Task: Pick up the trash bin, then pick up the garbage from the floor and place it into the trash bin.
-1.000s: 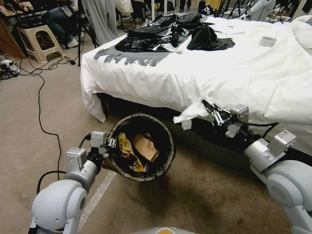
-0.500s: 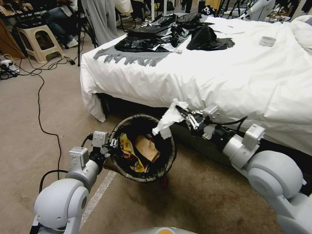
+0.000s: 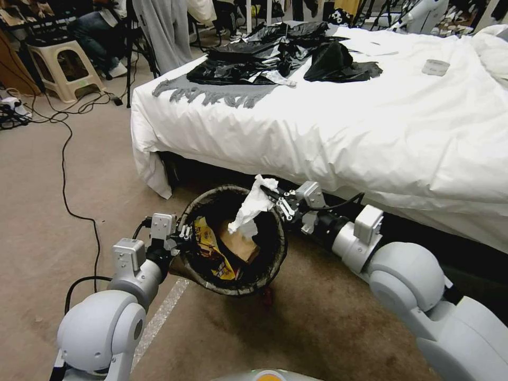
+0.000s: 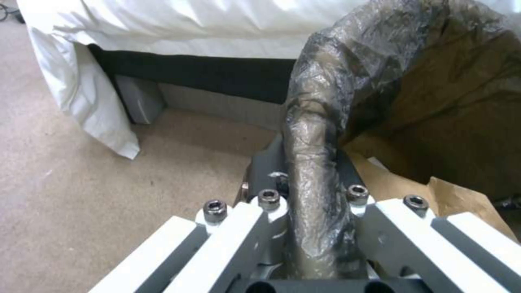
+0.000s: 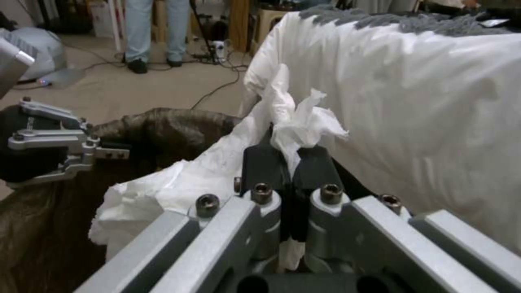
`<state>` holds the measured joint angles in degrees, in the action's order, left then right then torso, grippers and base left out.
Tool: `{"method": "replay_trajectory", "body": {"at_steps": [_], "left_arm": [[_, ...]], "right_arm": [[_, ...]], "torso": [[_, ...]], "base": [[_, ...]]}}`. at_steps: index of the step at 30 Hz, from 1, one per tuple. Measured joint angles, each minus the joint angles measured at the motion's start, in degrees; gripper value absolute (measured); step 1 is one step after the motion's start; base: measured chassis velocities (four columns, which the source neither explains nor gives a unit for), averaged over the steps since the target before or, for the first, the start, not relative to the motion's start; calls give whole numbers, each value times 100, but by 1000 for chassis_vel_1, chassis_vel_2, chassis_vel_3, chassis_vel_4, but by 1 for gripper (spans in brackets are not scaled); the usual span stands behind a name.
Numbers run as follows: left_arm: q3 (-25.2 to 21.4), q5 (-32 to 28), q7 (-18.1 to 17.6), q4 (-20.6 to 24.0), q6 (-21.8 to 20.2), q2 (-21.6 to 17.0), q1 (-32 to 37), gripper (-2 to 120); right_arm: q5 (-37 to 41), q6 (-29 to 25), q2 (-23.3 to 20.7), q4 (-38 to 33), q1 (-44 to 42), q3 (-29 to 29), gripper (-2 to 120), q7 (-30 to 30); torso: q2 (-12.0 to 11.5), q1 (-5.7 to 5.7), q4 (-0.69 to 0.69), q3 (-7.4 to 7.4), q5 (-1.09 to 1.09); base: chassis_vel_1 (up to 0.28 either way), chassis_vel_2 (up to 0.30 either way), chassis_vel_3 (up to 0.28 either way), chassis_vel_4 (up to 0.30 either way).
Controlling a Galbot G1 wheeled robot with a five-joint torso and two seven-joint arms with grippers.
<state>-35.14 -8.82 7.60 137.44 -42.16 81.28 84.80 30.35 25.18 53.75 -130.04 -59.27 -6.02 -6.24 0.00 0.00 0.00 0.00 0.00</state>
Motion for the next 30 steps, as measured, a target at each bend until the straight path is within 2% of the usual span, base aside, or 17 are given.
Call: {"method": "replay_trajectory", "body": {"at_steps": [9,11,12,13,15,17,19,21,23,25,29,30], "left_arm": [[17,25,0,-9,0,25,-1,3],[19,28,0,-9,0,30,-1,3],[19,28,0,-9,0,30,-1,3],[20,29,0,-9,0,30,-2,3],[18,29,0,-9,0,30,-2,3],[8,30,0,-9,0,30,1,3],[4,30,0,-9,0,30,5,3],[1,31,0,-6,0,32,7,3],[2,31,0,-6,0,32,7,3],[6,31,0,0,0,39,7,3],[9,31,0,8,1,44,10,3],[10,31,0,9,1,44,11,3]], "right_arm": [[-271,-8,20,167,115,416,0,-5],[-383,-52,19,237,125,513,7,11],[-383,-52,19,237,125,513,7,11],[-429,-81,20,307,129,600,15,56],[-437,-84,22,338,129,636,18,88],[-479,-84,34,403,124,713,29,163],[-494,-76,38,424,124,745,32,179],[-513,-44,51,457,135,823,44,216],[-515,-40,53,461,139,836,44,218],[-646,-44,74,516,162,929,59,239],[-729,-59,89,557,166,971,67,243],[-731,-58,99,567,165,992,76,266]], "torso": [[0,0,0,0,0],[0,0,0,0,0],[0,0,0,0,0],[0,0,0,0,0],[0,0,0,0,0],[0,0,0,0,0],[0,0,0,0,0],[0,0,0,0,0],[0,0,0,0,0],[0,0,0,0,0],[0,0,0,0,0],[0,0,0,0,0]], "base": [[0,0,0,0],[0,0,0,0],[0,0,0,0],[0,0,0,0],[0,0,0,0],[0,0,0,0],[0,0,0,0],[0,0,0,0],[0,0,0,0],[0,0,0,0],[0,0,0,0],[0,0,0,0]]}}
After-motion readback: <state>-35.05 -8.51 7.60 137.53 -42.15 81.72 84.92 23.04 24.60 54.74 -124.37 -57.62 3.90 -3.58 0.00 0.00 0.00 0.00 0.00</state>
